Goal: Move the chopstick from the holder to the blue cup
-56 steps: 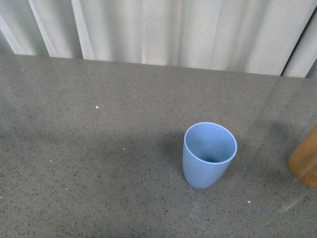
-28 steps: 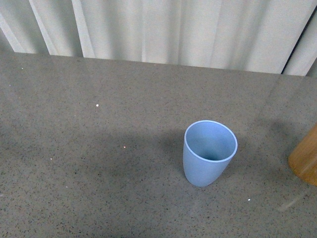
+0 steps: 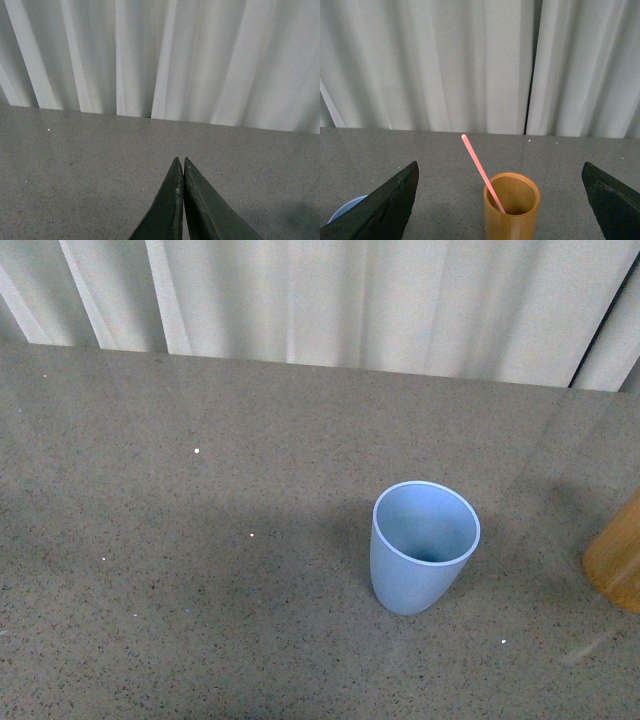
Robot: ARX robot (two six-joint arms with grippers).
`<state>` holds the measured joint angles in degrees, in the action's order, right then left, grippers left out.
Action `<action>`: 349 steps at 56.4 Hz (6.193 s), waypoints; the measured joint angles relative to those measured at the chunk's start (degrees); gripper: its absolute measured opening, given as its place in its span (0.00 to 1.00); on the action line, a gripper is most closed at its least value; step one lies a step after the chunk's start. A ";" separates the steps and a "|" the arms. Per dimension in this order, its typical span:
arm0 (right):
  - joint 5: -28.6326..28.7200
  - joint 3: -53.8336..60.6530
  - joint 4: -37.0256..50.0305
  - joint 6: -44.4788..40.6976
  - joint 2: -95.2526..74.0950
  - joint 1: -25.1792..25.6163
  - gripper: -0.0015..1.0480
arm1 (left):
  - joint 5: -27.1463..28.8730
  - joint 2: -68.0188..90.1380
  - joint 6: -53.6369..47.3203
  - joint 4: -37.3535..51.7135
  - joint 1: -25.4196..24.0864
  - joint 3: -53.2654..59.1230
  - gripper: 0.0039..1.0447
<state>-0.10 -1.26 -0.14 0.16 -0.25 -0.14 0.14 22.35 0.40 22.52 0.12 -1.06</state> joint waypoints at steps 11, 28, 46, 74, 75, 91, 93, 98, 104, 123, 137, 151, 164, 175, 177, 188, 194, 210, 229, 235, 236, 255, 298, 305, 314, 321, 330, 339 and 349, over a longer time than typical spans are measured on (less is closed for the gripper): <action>0.00 0.00 -0.02 0.00 0.00 0.00 0.90 | 0.00 -4.39 0.00 -4.37 0.00 0.00 0.03; 0.00 0.00 0.00 0.00 0.00 0.00 0.90 | 0.00 -9.49 0.00 -9.44 0.00 0.00 0.03; -0.02 0.00 0.00 0.00 0.00 0.00 0.90 | -0.09 -19.04 0.00 -21.03 0.00 0.00 0.03; 0.00 0.00 0.00 0.00 0.00 0.00 0.90 | -0.09 -22.14 0.00 -22.49 0.00 0.00 0.41; 0.00 0.00 0.00 0.00 0.00 0.00 0.90 | -0.09 -22.14 0.00 -22.49 0.00 0.00 0.45; -3.10 -6.27 0.46 -13.60 -32.13 4.72 0.90 | -0.11 -22.16 0.00 -22.49 0.00 0.00 0.91; -2.27 -6.27 3.54 -15.12 -35.95 5.49 0.90 | -0.09 -22.16 -0.13 -22.49 0.00 0.00 0.95; 0.55 -6.40 12.35 -18.69 -45.03 7.45 0.90 | -0.07 -22.18 -0.13 -22.49 0.00 -0.02 0.93; 3.72 -7.80 22.95 -19.43 -55.21 8.28 0.90 | -0.09 -22.16 -0.13 -22.49 0.00 0.00 0.94; 3.82 -12.90 38.47 -13.64 -74.77 2.78 0.90 | -0.09 -22.18 -0.13 -22.49 0.00 0.00 0.94; 3.67 -16.94 46.53 -13.66 -85.94 1.33 0.90 | -0.09 -22.18 -0.13 -22.49 0.00 0.00 0.94; 3.45 -20.57 48.96 -13.64 -92.11 0.98 0.90 | -0.09 -22.18 -0.13 -22.49 0.00 0.00 0.94; 2.95 -22.53 49.46 -13.66 -94.31 -1.20 0.66 | -0.09 -22.18 -0.13 -22.49 0.00 0.00 0.94; 2.78 -23.54 51.41 -13.66 -97.35 -2.21 0.32 | -0.09 -22.16 -0.13 -22.49 0.00 0.00 0.94; 2.78 -23.54 51.65 -13.66 -97.66 -2.23 0.27 | -0.09 -22.16 -0.13 -22.49 0.00 0.00 0.94; 2.73 -23.21 52.39 -14.05 -96.56 -1.70 0.02 | -0.07 -22.18 -0.13 -22.49 0.00 0.00 0.94; 3.21 -22.60 51.36 -13.90 -93.96 -1.20 0.02 | -0.09 -22.18 -0.13 -22.49 0.00 0.00 0.94; 3.74 -23.52 43.76 -14.43 -83.60 -0.63 0.02 | -0.09 -22.16 -0.13 -22.49 0.00 0.00 0.94; 1.07 -34.32 26.71 -8.46 -62.69 -9.84 0.02 | -0.09 -22.18 -0.13 -22.49 0.00 0.00 0.94; -0.11 -34.56 25.35 -1.07 -62.10 -16.24 0.02 | -0.09 -22.18 -0.13 -22.49 0.00 0.00 0.94; -0.63 -34.07 26.12 0.31 -62.53 -17.84 0.02 | -0.09 -22.18 -0.13 -22.49 0.00 0.00 0.94; -3.37 -30.10 36.30 5.68 -76.06 -25.75 0.02 | -0.09 -22.16 -0.13 -22.49 0.00 0.00 0.94; -6.08 -30.21 44.61 4.70 -91.82 -29.40 0.02 | -0.09 -22.18 -0.13 -22.49 0.00 0.00 0.94; -6.88 -29.94 44.28 5.73 -92.43 -29.77 0.22 | -0.09 -22.18 -0.13 -22.49 0.00 -0.02 0.94; -7.37 -29.20 42.42 7.04 -89.15 -29.62 0.53 | -0.09 -22.18 -0.13 -22.49 0.00 0.00 0.94; -7.65 -29.09 39.12 7.37 -82.20 -28.06 0.73 | -0.09 -22.18 -0.13 -22.49 0.00 0.00 0.94; -8.61 -28.35 32.48 7.80 -71.87 -24.09 0.92 | -0.09 -22.18 -0.13 -22.49 0.00 -0.02 0.94; -12.98 -25.79 20.96 8.13 -56.96 -17.33 0.90 | -0.09 -22.18 -0.13 -22.49 0.00 0.00 0.94; -16.48 -20.92 1.07 9.25 -38.42 -9.75 0.90 | -0.09 -22.18 -0.13 -22.49 0.00 0.00 0.94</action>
<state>-16.58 -22.17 0.93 9.41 -38.68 -9.89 0.05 0.16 0.27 0.03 0.12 -1.06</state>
